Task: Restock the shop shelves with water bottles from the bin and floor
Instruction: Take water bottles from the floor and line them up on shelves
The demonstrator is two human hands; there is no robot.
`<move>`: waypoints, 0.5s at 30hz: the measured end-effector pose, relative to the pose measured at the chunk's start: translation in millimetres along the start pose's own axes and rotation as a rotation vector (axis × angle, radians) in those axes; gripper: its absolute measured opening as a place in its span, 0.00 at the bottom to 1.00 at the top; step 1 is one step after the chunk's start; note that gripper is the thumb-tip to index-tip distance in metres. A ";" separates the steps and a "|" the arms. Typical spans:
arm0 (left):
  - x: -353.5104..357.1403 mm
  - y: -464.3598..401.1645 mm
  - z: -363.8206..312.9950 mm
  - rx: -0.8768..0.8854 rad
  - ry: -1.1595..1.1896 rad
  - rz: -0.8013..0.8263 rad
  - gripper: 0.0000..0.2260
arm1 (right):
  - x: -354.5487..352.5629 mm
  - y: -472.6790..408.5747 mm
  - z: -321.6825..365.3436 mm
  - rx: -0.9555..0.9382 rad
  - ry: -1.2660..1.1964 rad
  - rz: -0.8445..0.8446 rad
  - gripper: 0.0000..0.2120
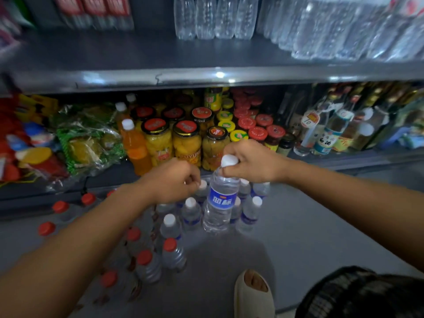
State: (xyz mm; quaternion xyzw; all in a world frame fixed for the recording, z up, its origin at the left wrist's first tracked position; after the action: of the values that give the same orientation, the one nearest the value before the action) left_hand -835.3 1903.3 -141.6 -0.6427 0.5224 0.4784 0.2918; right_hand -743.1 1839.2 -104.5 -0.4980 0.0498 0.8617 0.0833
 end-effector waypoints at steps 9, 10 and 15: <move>-130.3 8.3 -36.7 0.028 -0.124 -0.266 0.05 | -126.7 -3.2 48.4 -0.001 0.030 -0.267 0.10; -142.1 6.9 -39.4 0.033 -0.123 -0.280 0.05 | -139.3 -4.2 52.6 0.001 0.036 -0.289 0.09; -198.7 -3.6 -41.5 0.048 -0.118 -0.382 0.04 | -201.7 -19.0 69.7 -0.013 -0.003 -0.381 0.09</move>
State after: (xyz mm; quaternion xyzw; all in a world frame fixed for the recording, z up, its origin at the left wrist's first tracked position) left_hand -818.3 1946.1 56.2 -0.6937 0.3843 0.4385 0.4228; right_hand -699.8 1850.7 105.0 -0.4976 -0.0511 0.8315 0.2416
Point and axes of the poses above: each hand's wrist, its own y-axis away from the middle knuckle, its own x-axis out of the palm, z = x × y, the point moved 10 cm from there along -y, towards the middle knuckle
